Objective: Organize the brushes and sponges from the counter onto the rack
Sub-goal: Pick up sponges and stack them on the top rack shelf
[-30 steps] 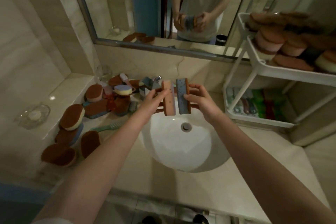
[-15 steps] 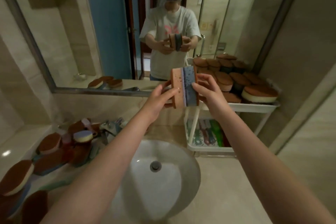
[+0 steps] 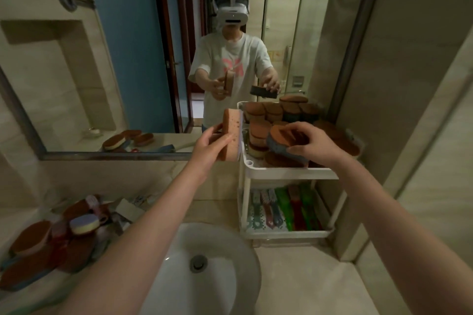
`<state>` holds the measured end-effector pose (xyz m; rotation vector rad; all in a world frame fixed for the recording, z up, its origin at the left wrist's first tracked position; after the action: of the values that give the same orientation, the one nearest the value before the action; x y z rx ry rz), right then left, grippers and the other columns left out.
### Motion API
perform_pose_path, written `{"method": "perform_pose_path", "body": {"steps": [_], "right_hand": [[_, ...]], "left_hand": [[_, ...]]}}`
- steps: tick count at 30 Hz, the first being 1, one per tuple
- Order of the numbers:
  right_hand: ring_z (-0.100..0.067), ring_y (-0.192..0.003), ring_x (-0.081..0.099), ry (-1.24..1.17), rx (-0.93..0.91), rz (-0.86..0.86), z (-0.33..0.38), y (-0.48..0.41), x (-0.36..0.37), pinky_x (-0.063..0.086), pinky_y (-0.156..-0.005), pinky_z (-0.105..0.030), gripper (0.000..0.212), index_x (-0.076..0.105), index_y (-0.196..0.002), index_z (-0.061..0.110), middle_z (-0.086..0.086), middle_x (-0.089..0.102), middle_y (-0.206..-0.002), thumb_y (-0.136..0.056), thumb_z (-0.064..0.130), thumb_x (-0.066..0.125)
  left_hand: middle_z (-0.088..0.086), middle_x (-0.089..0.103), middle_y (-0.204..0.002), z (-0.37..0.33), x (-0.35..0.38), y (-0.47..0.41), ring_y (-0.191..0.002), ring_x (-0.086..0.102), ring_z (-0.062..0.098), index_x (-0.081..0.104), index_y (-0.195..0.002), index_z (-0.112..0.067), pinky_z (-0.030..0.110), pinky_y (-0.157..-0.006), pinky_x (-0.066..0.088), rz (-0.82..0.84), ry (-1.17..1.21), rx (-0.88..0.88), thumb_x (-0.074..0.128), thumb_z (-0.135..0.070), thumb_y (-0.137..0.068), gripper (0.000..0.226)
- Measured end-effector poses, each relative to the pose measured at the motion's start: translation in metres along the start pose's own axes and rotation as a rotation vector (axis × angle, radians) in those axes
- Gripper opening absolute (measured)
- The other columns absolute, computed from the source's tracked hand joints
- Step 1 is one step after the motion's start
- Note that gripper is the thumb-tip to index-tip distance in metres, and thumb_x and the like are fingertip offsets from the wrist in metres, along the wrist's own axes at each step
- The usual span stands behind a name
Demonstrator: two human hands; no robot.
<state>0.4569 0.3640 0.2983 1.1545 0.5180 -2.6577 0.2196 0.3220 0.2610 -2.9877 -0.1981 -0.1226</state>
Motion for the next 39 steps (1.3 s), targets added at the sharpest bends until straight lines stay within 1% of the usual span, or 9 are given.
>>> {"method": "perform_pose_path", "body": {"steps": [5, 11, 14, 17, 19, 22, 26, 34, 39], "right_hand": [[-0.020, -0.113, 0.050, 0.226, -0.098, 0.099, -0.012, -0.012, 0.012, 0.044, -0.096, -0.035, 0.049, 0.057, -0.125, 0.025, -0.001, 0.056, -0.121, -0.078, 0.020, 0.072], [-0.020, -0.117, 0.050, 0.270, -0.166, 0.122, -0.023, -0.017, 0.023, 0.041, -0.100, -0.037, 0.046, 0.056, -0.126, 0.022, 0.001, 0.056, -0.126, -0.082, 0.021, 0.069], [-0.022, -0.126, 0.047, 0.288, -0.194, 0.116, -0.028, -0.017, 0.026, 0.033, -0.107, -0.048, 0.044, 0.056, -0.126, 0.024, 0.002, 0.054, -0.133, -0.082, 0.023, 0.065], [-0.020, -0.134, 0.038, 0.344, -0.183, 0.102, -0.030, -0.017, 0.026, 0.026, -0.112, -0.048, 0.044, 0.056, -0.129, 0.024, 0.000, 0.046, -0.142, -0.085, 0.024, 0.062], [-0.019, -0.130, 0.043, 0.226, -0.215, -0.027, -0.021, -0.015, 0.016, 0.033, -0.108, -0.038, 0.041, 0.056, -0.129, 0.022, 0.000, 0.050, -0.138, -0.088, 0.024, 0.061], [-0.008, -0.118, 0.051, -0.255, -0.164, -0.197, -0.010, -0.006, -0.007, 0.042, -0.097, -0.024, 0.039, 0.051, -0.132, 0.026, 0.005, 0.055, -0.128, -0.093, 0.024, 0.057], [-0.004, -0.109, 0.057, -0.697, -0.090, -0.018, -0.003, 0.003, -0.008, 0.050, -0.085, -0.016, 0.044, 0.040, -0.141, 0.027, 0.005, 0.056, -0.121, -0.098, 0.023, 0.049], [-0.021, -0.096, 0.063, -0.911, 0.018, -0.076, -0.036, 0.017, -0.033, 0.056, -0.074, -0.027, 0.027, 0.048, -0.112, 0.021, -0.005, 0.061, -0.108, -0.090, 0.012, 0.060], [-0.022, -0.107, 0.062, -0.694, 0.032, -0.149, -0.055, 0.026, -0.048, 0.055, -0.087, -0.035, 0.033, 0.058, -0.117, 0.025, -0.003, 0.061, -0.116, -0.086, 0.021, 0.067]], "left_hand": [[-0.002, 0.058, -0.119, 0.008, 0.010, -0.004, -0.104, 0.058, 0.013, 0.049, -0.127, -0.026, 0.026, -0.074, 0.050, -0.018, -0.022, -0.004, 0.060, -0.025, -0.088, 0.041], [-0.001, 0.059, -0.121, 0.016, 0.020, -0.004, -0.111, 0.058, 0.019, 0.050, -0.126, -0.027, 0.037, -0.088, 0.052, -0.031, -0.044, -0.011, 0.062, -0.024, -0.087, 0.041], [0.001, 0.059, -0.124, 0.019, 0.023, -0.005, -0.114, 0.057, 0.020, 0.051, -0.123, -0.029, 0.042, -0.094, 0.050, -0.024, -0.063, -0.008, 0.063, -0.025, -0.086, 0.039], [-0.003, 0.059, -0.119, 0.015, 0.029, -0.007, -0.112, 0.057, 0.017, 0.051, -0.127, -0.024, 0.038, -0.095, 0.049, -0.022, -0.072, 0.014, 0.063, -0.021, -0.086, 0.043], [-0.003, 0.057, -0.115, 0.009, 0.034, -0.009, -0.104, 0.057, 0.013, 0.051, -0.128, -0.021, 0.030, -0.089, 0.050, -0.012, -0.103, 0.046, 0.063, -0.017, -0.086, 0.044], [0.000, 0.058, -0.117, -0.003, 0.048, -0.011, -0.097, 0.059, 0.010, 0.055, -0.124, -0.022, 0.022, -0.075, 0.051, 0.063, -0.187, 0.089, 0.064, -0.018, -0.085, 0.040], [-0.002, 0.056, -0.118, -0.017, 0.069, -0.020, -0.103, 0.058, 0.010, 0.045, -0.132, -0.022, 0.021, -0.075, 0.050, 0.164, -0.208, 0.087, 0.070, -0.017, -0.080, 0.057], [0.000, 0.048, -0.133, -0.032, 0.113, -0.043, -0.117, 0.053, 0.019, 0.034, -0.138, -0.027, 0.028, -0.088, 0.050, 0.200, -0.176, 0.153, 0.077, -0.020, -0.073, 0.078], [0.000, 0.040, -0.143, -0.027, 0.139, -0.052, -0.128, 0.044, 0.020, 0.032, -0.139, -0.028, 0.038, -0.100, 0.047, 0.152, -0.195, 0.165, 0.074, -0.025, -0.077, 0.075]]}}
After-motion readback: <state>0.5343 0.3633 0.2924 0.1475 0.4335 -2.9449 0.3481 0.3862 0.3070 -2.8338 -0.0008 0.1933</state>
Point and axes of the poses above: each hand's wrist, its own y-axis away from the middle knuckle, its own x-axis out of the palm, z = x × y, the point moved 6 cm from there along -y, towards the middle knuckle
